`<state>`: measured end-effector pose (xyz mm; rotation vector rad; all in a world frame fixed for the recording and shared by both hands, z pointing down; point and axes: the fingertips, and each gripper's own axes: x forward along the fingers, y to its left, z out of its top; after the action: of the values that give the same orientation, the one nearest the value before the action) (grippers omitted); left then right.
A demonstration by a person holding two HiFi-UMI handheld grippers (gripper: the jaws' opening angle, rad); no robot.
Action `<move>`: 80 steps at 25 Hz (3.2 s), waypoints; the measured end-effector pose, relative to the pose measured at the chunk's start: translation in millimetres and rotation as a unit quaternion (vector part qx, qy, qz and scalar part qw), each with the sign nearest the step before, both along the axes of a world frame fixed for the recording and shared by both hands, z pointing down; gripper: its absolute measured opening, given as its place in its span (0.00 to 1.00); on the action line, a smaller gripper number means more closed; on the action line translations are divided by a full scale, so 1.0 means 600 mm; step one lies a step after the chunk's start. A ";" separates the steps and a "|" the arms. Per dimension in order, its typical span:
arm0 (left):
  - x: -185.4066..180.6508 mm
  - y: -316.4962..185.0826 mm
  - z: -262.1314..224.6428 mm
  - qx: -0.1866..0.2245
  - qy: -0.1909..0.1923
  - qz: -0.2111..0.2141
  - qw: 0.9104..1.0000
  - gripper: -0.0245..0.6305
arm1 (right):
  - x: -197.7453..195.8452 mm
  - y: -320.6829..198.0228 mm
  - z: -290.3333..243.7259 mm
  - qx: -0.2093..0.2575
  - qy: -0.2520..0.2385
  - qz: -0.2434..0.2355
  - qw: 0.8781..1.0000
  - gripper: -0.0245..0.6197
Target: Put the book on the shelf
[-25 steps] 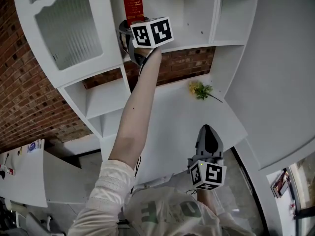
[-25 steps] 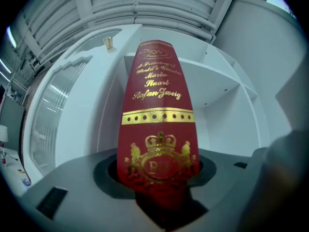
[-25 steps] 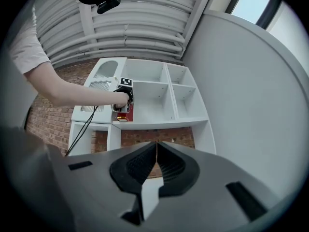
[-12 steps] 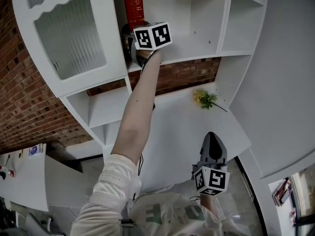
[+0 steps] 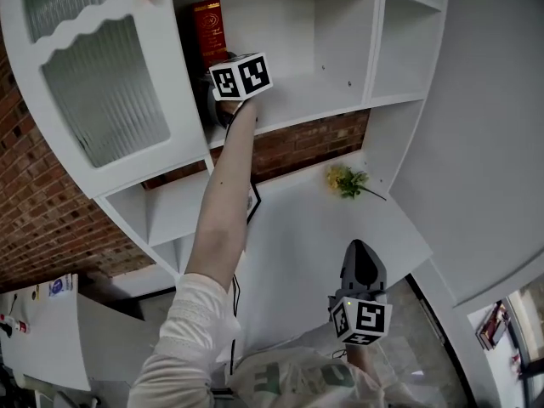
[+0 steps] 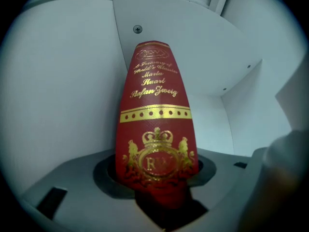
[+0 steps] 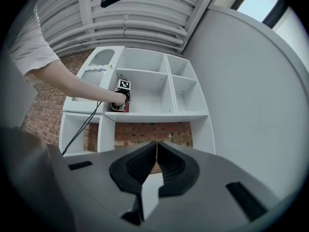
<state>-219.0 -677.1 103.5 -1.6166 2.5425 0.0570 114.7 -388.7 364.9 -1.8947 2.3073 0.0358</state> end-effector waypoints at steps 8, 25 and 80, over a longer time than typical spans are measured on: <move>0.003 0.000 -0.008 0.007 -0.001 -0.008 1.000 0.42 | -0.003 0.000 -0.013 0.009 -0.001 0.003 1.000 0.06; 0.043 0.070 -0.014 0.032 -0.007 0.014 0.999 0.45 | -0.006 0.054 -0.038 0.034 -0.019 -0.018 0.999 0.06; 0.178 0.661 0.397 0.042 -0.016 0.258 0.965 0.06 | -0.133 0.185 -0.023 0.034 0.066 -0.107 0.991 0.06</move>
<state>-112.1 -280.4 342.0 -2.1708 1.9974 0.1841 34.8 -277.6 351.2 -1.6493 2.5494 0.2183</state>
